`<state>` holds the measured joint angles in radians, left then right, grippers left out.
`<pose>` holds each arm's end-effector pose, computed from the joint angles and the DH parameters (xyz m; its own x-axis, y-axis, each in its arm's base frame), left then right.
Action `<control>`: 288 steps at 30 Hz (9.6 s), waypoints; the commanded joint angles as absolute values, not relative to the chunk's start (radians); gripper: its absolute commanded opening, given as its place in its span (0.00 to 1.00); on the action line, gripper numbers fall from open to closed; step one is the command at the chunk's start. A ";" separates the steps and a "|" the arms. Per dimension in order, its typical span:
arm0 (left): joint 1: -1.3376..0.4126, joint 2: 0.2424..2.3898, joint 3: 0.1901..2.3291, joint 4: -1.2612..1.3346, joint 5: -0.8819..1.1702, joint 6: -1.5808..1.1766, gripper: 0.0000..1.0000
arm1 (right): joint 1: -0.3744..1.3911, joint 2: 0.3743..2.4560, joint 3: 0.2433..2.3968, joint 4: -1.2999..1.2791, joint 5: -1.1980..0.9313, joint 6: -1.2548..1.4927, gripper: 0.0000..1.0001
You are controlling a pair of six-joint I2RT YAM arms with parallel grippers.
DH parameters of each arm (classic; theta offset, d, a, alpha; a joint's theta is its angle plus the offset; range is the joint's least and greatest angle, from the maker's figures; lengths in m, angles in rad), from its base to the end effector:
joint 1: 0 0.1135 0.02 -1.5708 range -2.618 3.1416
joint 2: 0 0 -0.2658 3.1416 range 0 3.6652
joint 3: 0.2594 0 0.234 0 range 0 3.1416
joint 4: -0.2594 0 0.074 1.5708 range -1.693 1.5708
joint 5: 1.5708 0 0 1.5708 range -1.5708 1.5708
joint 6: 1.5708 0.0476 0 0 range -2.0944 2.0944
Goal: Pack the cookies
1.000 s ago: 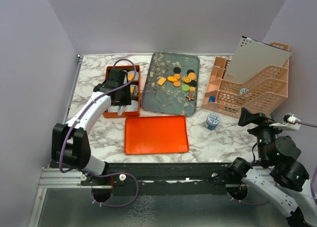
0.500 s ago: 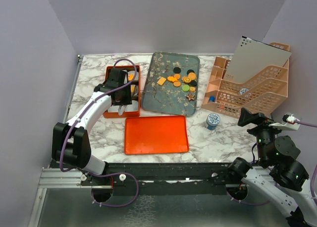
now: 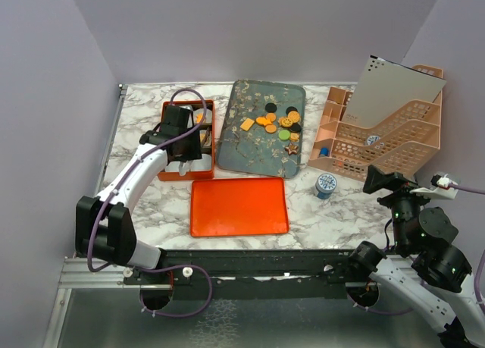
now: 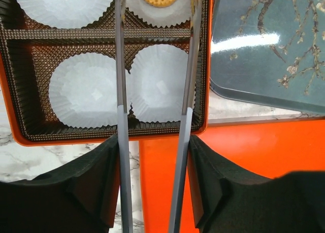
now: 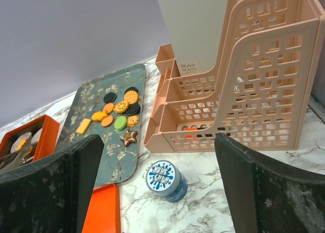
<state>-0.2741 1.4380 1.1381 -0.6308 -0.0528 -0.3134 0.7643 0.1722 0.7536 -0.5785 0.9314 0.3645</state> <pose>0.2810 -0.0764 0.2700 -0.8085 -0.0925 -0.5812 -0.0097 0.9895 -0.1439 0.0384 -0.0161 0.3337 0.0612 0.3534 -0.9335 0.1547 0.9206 0.3587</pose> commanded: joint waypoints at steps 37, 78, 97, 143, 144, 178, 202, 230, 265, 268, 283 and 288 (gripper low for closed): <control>-0.495 1.768 1.558 -0.664 -0.001 -0.244 0.52 | 0.765 0.156 0.748 -0.594 0.933 0.364 1.00; -0.459 1.975 1.826 -0.869 0.069 -0.142 0.24 | 0.765 0.146 0.752 -0.596 0.937 0.365 1.00; -0.459 1.698 1.554 -0.808 0.020 -0.245 0.00 | 0.765 0.123 0.756 -0.603 0.930 0.375 1.00; -0.169 1.423 1.188 -0.700 -0.230 -0.423 0.00 | 0.765 0.094 0.757 -0.605 0.909 0.387 1.00; -0.169 1.428 1.187 -0.694 -0.228 -0.425 0.00 | 0.766 0.094 0.758 -0.606 0.910 0.387 1.00; -0.167 1.439 1.167 -0.674 -0.169 -0.381 0.34 | 0.765 0.103 0.757 -0.602 0.913 0.383 1.00; -0.201 1.327 1.230 -0.712 -0.019 -0.306 0.48 | 0.765 0.110 0.767 -0.598 0.889 0.406 1.00; -0.465 1.753 1.597 -0.669 0.201 -0.011 0.54 | 0.765 0.311 0.700 -0.430 0.685 0.433 1.00; -0.352 2.149 1.965 -0.816 0.389 0.361 0.50 | 0.765 0.410 0.657 -0.307 0.575 0.432 1.00; -0.351 2.169 1.984 -0.824 0.406 0.363 0.50 | 0.766 0.415 0.658 -0.303 0.575 0.427 1.00; -0.374 2.139 1.958 -0.835 0.467 0.328 0.30 | 0.765 0.411 0.664 -0.310 0.570 0.437 1.00; -0.385 2.044 1.864 -0.792 0.422 0.231 0.16 | 0.765 0.402 0.661 -0.317 0.567 0.445 1.00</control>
<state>-0.3695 2.1612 1.9331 -0.8158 0.4110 0.3149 0.7643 0.4137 0.6533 -0.3298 0.5617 0.4442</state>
